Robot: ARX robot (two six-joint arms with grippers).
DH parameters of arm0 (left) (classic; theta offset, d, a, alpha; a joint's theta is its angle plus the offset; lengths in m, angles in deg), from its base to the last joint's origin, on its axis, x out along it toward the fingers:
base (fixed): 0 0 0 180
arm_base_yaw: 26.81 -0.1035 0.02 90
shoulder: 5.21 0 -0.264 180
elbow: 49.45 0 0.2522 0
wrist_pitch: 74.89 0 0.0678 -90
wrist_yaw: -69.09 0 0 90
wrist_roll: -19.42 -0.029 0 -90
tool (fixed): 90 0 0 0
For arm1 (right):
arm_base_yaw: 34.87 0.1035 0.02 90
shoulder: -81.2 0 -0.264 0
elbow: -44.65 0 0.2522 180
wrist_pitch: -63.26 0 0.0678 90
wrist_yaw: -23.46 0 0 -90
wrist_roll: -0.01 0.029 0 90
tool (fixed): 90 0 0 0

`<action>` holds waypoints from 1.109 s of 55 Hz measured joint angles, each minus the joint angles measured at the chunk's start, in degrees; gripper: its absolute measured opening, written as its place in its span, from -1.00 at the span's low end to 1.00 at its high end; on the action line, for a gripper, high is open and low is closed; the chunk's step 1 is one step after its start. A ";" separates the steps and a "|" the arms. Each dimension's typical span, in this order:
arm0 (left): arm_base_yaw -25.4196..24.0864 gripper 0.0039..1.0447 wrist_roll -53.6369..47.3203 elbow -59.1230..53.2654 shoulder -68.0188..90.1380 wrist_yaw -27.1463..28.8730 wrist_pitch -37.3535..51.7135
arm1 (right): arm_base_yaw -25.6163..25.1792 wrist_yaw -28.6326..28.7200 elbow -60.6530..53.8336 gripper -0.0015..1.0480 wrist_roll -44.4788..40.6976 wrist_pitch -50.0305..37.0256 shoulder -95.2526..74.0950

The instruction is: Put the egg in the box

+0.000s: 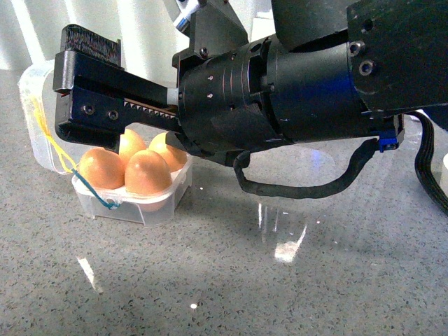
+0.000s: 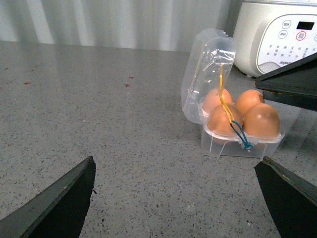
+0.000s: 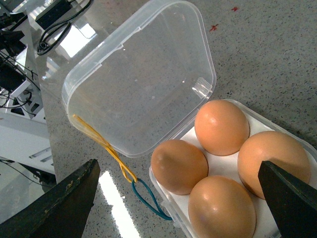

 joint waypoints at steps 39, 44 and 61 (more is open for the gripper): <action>0.00 0.87 0.02 0.00 0.00 0.00 0.00 | -5.73 -15.32 -10.38 0.86 -11.89 -0.26 13.11; 0.00 0.87 0.00 0.00 0.00 0.00 0.00 | -9.25 -20.11 -13.70 0.86 -16.55 -0.79 17.46; 0.00 0.87 0.00 0.00 0.00 0.00 0.00 | -24.50 -32.70 -24.28 0.86 -37.38 -8.74 36.30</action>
